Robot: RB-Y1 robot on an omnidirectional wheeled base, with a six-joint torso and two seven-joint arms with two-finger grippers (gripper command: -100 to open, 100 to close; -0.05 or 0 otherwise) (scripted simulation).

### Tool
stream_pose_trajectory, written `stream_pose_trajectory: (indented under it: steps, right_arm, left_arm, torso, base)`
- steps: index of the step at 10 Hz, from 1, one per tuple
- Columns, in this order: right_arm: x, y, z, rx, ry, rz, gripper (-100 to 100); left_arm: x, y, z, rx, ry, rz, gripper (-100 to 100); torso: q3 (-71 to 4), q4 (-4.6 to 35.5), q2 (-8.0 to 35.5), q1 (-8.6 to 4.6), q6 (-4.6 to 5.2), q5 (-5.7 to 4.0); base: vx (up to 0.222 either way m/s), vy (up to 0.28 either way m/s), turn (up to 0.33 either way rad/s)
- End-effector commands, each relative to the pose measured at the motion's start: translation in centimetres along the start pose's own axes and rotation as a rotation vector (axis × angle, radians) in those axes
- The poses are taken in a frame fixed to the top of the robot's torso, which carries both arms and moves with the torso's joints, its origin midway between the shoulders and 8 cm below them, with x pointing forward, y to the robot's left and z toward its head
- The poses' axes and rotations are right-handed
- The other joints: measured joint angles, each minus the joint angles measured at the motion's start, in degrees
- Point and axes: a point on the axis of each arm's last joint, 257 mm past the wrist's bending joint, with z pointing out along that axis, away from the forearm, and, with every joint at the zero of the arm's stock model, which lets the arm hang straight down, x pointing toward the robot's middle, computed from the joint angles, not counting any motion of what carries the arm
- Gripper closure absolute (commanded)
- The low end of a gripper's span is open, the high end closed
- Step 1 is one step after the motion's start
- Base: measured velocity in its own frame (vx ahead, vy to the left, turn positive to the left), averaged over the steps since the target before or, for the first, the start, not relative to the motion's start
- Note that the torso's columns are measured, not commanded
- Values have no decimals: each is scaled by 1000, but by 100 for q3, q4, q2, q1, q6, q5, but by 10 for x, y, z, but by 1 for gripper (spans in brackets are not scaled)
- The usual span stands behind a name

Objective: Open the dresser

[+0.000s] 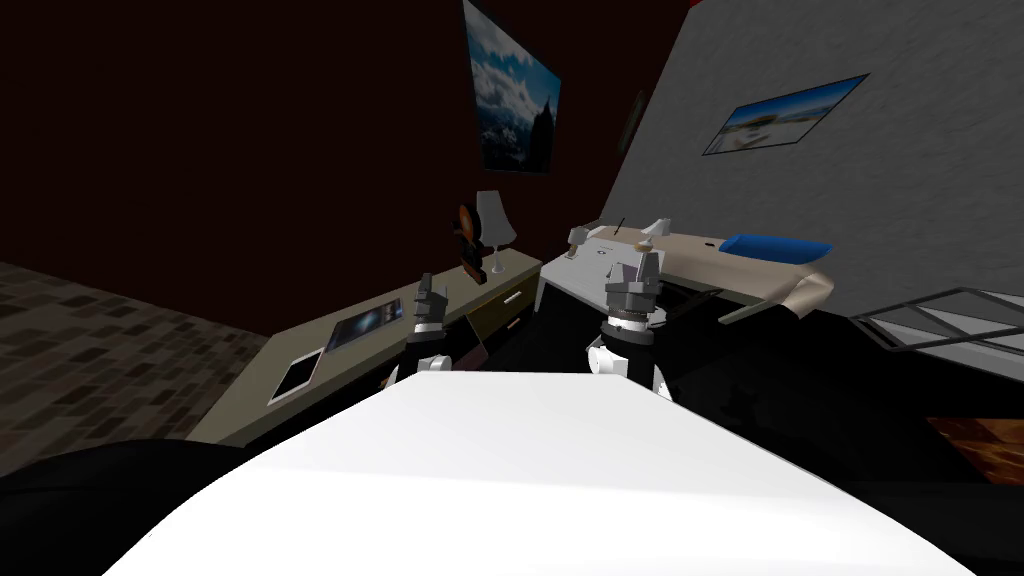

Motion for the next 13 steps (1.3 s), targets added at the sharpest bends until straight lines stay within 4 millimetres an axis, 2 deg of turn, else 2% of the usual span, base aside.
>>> stream_pose_trajectory:
  steps: [1, 9, 10, 11, 13]
  right_arm:
    - [0, 0, 0, 0, 0, 0, 0]
    - [0, 0, 0, 0, 0, 0, 0]
    - [0, 0, 0, 0, 0, 0, 0]
    - [0, 0, 0, 0, 0, 0, 0]
    - [0, 0, 0, 0, 0, 0, 0]
  left_arm:
    - [0, 0, 0, 0, 0, 0, 0]
    - [0, 0, 0, 0, 0, 0, 0]
    - [2, 9, -1, -19, 29, 14, -100]
    - [2, 15, -2, -31, 39, 18, -100]
    - [0, 36, -5, -75, 58, 24, -100]
  torso:
    - [-467, 235, 232, 0, 0, 0]
    - [-7073, 3537, 3539, 0, 0, 0]
    - [-7919, 3960, 3962, 0, 0, 0]
    - [-8321, 4146, 4141, -13, -1, -3]
    - [-8464, 4216, 4202, -25, 0, -7]
  base:
    - [0, 0, 0]
    - [0, 0, 0]
    - [53, -48, 76]
    - [73, -88, 115]
    - [125, -141, 144]
